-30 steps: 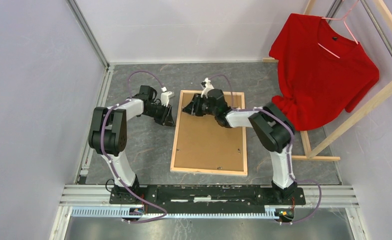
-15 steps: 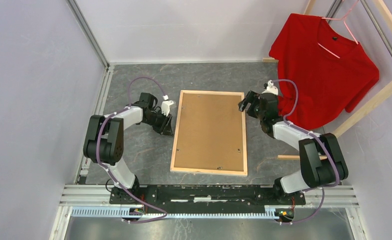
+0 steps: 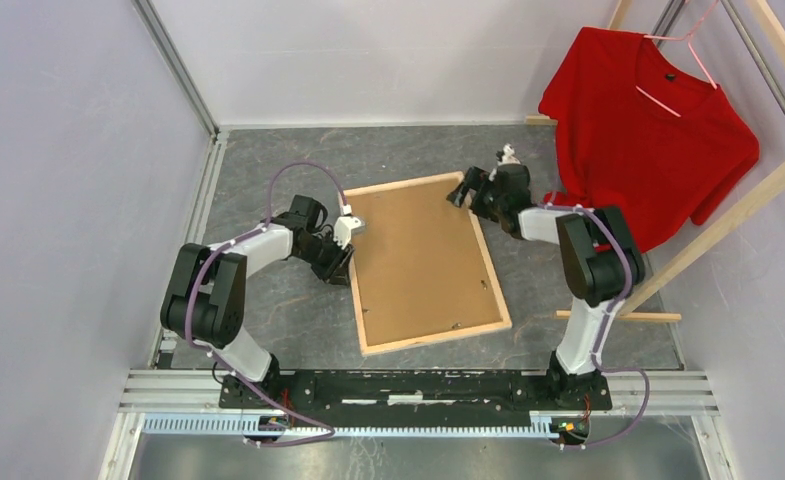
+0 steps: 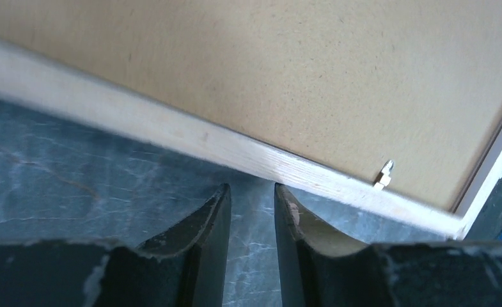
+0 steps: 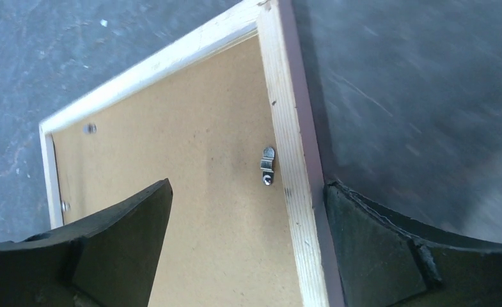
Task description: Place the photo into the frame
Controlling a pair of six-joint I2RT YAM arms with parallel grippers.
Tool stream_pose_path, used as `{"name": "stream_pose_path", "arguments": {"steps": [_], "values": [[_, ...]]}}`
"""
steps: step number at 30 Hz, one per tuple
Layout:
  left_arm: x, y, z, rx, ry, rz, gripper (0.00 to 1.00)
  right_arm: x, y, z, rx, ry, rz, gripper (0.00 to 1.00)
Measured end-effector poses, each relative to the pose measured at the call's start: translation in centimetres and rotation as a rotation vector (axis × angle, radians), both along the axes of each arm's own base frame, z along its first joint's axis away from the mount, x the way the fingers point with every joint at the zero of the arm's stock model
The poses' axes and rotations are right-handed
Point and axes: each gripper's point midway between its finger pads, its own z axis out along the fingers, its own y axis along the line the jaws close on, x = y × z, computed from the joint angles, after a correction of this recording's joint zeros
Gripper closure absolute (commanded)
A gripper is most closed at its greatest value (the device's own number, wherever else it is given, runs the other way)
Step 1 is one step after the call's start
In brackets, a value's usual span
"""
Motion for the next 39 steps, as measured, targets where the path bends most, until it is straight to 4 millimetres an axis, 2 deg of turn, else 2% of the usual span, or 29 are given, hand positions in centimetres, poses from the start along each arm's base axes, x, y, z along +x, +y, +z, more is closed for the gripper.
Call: {"name": "stream_pose_path", "arguments": {"steps": [3, 6, 10, 14, 16, 17, 20, 22, 25, 26, 29, 31, 33, 35, 39], "values": [[-1.5, -0.5, 0.0, 0.021, 0.016, -0.040, 0.58, 2.7, 3.2, 0.2, 0.005, -0.012, 0.053, 0.07], [-3.2, -1.4, 0.0, 0.034, 0.046, -0.094, 0.50, 5.3, 7.5, 0.6, 0.010, -0.029, 0.124, 0.06], [-6.7, -2.9, 0.2, 0.054, 0.109, -0.205, 0.40, 7.1, 12.2, 0.7, 0.003, -0.062, 0.209, 0.04], [-9.3, -3.4, 1.0, 0.052, 0.120, -0.343, 0.34, 6.7, 13.7, 1.0, -0.010, -0.038, 0.271, 0.02], [-9.1, -3.2, 2.0, 0.047, 0.072, -0.378, 0.33, 6.4, 13.5, 1.4, -0.012, -0.031, 0.273, 0.02], [-8.7, -3.1, 2.9, 0.043, 0.035, -0.389, 0.33, 6.1, 12.8, 1.5, -0.023, -0.025, 0.260, 0.02], [-6.6, -2.6, 5.7, 0.029, -0.074, -0.388, 0.33, 4.9, 9.3, 2.6, -0.074, -0.009, 0.189, 0.02], [-4.2, -1.9, 7.8, 0.025, -0.144, -0.351, 0.34, 4.0, 6.1, 4.8, -0.105, -0.023, 0.119, 0.02], [0.5, 0.2, 9.8, 0.051, -0.243, -0.234, 0.36, 2.2, 2.0, 8.8, -0.133, -0.088, 0.021, 0.02], [2.9, 1.6, 10.4, 0.066, -0.273, -0.167, 0.39, 0.6, 0.5, 10.1, -0.140, -0.110, -0.011, 0.02], [8.9, 5.0, 11.0, 0.095, -0.311, -0.004, 0.44, -3.9, -1.5, 11.5, -0.155, -0.131, -0.042, 0.02], [13.0, 7.4, 10.5, 0.104, -0.316, 0.094, 0.47, -7.0, -2.2, 11.0, -0.158, -0.118, -0.037, 0.02], [16.3, 9.7, 8.8, 0.111, -0.298, 0.177, 0.50, -10.2, -3.2, 9.3, -0.170, -0.067, -0.032, 0.02], [17.8, 11.4, 6.5, 0.120, -0.258, 0.225, 0.53, -13.3, -4.6, 7.2, -0.175, -0.002, -0.039, 0.02], [17.8, 12.4, 3.0, 0.141, -0.175, 0.271, 0.56, -17.5, -6.6, 4.6, -0.160, 0.075, -0.066, 0.02]]}}
